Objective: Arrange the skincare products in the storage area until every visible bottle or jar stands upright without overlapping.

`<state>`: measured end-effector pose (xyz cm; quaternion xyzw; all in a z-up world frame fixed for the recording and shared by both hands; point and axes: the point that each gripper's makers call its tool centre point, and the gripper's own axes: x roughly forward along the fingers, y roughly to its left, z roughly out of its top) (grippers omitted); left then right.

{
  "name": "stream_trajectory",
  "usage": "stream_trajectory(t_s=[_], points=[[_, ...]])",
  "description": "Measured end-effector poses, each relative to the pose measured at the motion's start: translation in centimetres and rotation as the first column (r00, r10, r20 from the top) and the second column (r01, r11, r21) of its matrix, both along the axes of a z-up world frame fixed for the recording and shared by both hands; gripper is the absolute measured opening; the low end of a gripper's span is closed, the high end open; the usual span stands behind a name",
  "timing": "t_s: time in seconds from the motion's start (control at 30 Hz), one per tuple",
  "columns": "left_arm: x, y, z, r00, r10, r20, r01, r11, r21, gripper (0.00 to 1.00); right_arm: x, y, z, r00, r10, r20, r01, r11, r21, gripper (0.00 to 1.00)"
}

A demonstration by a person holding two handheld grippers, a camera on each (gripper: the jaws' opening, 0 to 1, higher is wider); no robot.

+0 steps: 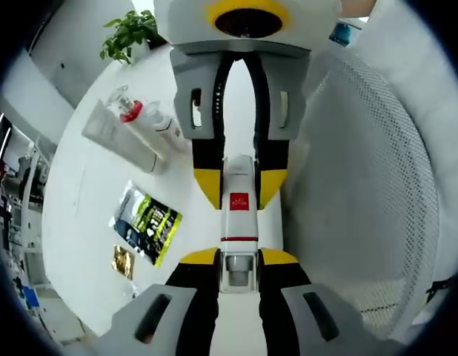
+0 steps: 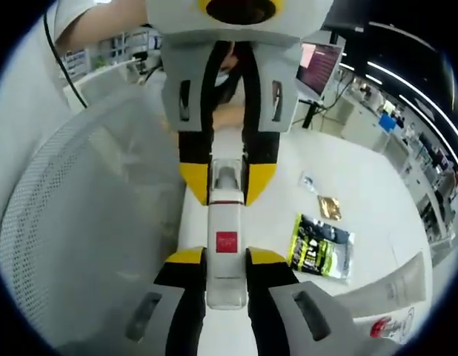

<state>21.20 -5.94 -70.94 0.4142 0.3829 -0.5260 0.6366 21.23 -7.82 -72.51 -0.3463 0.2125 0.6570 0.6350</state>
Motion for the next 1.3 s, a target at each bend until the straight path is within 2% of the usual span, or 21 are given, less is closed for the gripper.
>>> stream_trajectory(t_s=[0.1, 0.27, 0.37, 0.47, 0.5, 0.53, 0.57, 0.63, 0.7, 0.77, 0.83, 0.87, 0.97, 1.0, 1.07, 1.13, 1.17, 1.2, 1.23, 1.27, 1.3], points=[[0.0, -0.3, 0.1, 1.0, 0.003, -0.002, -0.003, 1.0, -0.02, 0.2, 0.1, -0.1, -0.3, 1.0, -0.024, 0.0, 0.024, 1.0, -0.002, 0.19], [0.4, -0.1, 0.3, 1.0, 0.004, 0.012, -0.003, 0.999, -0.05, 0.2, 0.5, -0.3, 0.1, 0.999, -0.05, 0.015, 0.049, 0.998, 0.039, 0.19], [0.8, -0.5, 0.6, 0.999, 0.035, 0.031, -0.032, 0.993, -0.11, 0.2, 0.8, -0.7, 0.3, 0.997, -0.073, 0.02, 0.072, 0.996, 0.055, 0.18], [1.1, -0.8, 0.6, 0.998, 0.06, 0.035, -0.055, 0.988, -0.143, 0.2, 1.2, -1.0, 0.5, 0.996, -0.09, 0.024, 0.088, 0.994, 0.066, 0.18], [1.6, -1.3, 1.1, 0.995, 0.089, 0.051, -0.077, 0.978, -0.194, 0.22, 1.4, -1.1, 0.6, 0.995, -0.097, 0.026, 0.095, 0.993, 0.07, 0.18], [1.6, -1.5, 1.2, 0.994, 0.106, 0.03, -0.097, 0.972, -0.213, 0.24, 1.5, -1.1, 0.6, 0.994, -0.102, 0.027, 0.1, 0.993, 0.069, 0.18], [2.0, -1.8, 1.5, 0.991, 0.125, 0.036, -0.112, 0.961, -0.252, 0.27, 1.5, -1.2, 0.7, 0.994, -0.105, 0.029, 0.103, 0.992, 0.071, 0.18], [2.4, -1.8, 1.9, 0.988, 0.15, 0.034, -0.134, 0.951, -0.278, 0.29, 1.8, -1.4, 0.8, 0.992, -0.118, 0.04, 0.115, 0.991, 0.073, 0.18], [3.2, -1.5, 2.1, 0.98, 0.189, 0.055, -0.166, 0.942, -0.291, 0.33, 2.1, -1.8, 0.9, 0.989, -0.133, 0.059, 0.129, 0.989, 0.067, 0.18], [3.9, -1.1, 2.5, 0.967, 0.251, 0.052, -0.22, 0.916, -0.335, 0.38, 2.5, -2.2, 1.1, 0.986, -0.152, 0.062, 0.147, 0.986, 0.074, 0.18], [4.5, -0.9, 3.0, 0.951, 0.307, 0.016, -0.275, 0.871, -0.407, 0.4, 2.9, -2.6, 1.2, 0.982, -0.181, 0.062, 0.175, 0.981, 0.089, 0.18], [4.8, -1.0, 3.5, 0.935, 0.355, -0.009, -0.319, 0.829, -0.459, 0.43, 3.0, -2.8, 1.3, 0.979, -0.194, 0.06, 0.188, 0.978, 0.096, 0.18], [5.5, -0.6, 4.2, 0.901, 0.428, -0.07, -0.394, 0.741, -0.543, 0.5, 3.8, -3.1, 1.9, 0.962, -0.267, 0.054, 0.257, 0.955, 0.151, 0.18], [5.6, -0.8, 4.6, 0.881, 0.46, -0.107, -0.431, 0.691, -0.581, 0.51, 4.0, -3.2, 2.1, 0.956, -0.288, 0.048, 0.277, 0.946, 0.166, 0.18], [5.8, -0.9, 5.0, 0.851, 0.503, -0.15, -0.478, 0.624, -0.619, 0.52, 4.4, -3.4, 2.8, 0.942, -0.334, 0.034, 0.32, 0.925, 0.205, 0.18], [6.0, -1.0, 5.6, 0.807, 0.549, -0.216, -0.534, 0.523, -0.664, 0.53, 4.7, -3.5, 3.1, 0.93, -0.368, 0.016, 0.354, 0.905, 0.236, 0.18], [6.2, -0.9, 5.9, 0.762, 0.583, -0.282, -0.587, 0.439, -0.68, 0.54, 5.0, -3.5, 3.4, 0.921, -0.39, -0.001, 0.376, 0.888, 0.263, 0.18], [6.7, -0.4, 6.2, 0.747, 0.59, -0.306, -0.6, 0.4, -0.693, 0.55, 5.2, -3.5, 3.6, 0.914, -0.406, -0.014, 0.393, 0.875, 0.283, 0.18], [6.9, -0.2, 6.5, 0.732, 0.596, -0.33, -0.607, 0.35, -0.714, 0.56, 5.3, -3.7, 4.0, 0.9, -0.434, -0.035, 0.424, 0.855, 0.3, 0.18], [6.8, -0.4, 6.8, 0.727, 0.594, -0.344, -0.607, 0.323, -0.726, 0.58, 5.5, -3.7, 4.2, 0.894, -0.447, -0.042, 0.437, 0.844, 0.31, 0.18], [6.7, -0.6, 7.0, 0.713, 0.591, -0.379, -0.621, 0.281, -0.732, 0.59, 5.6, -3.8, 4.4, 0.891, -0.452, -0.04, 0.44, 0.839, 0.319, 0.18]])
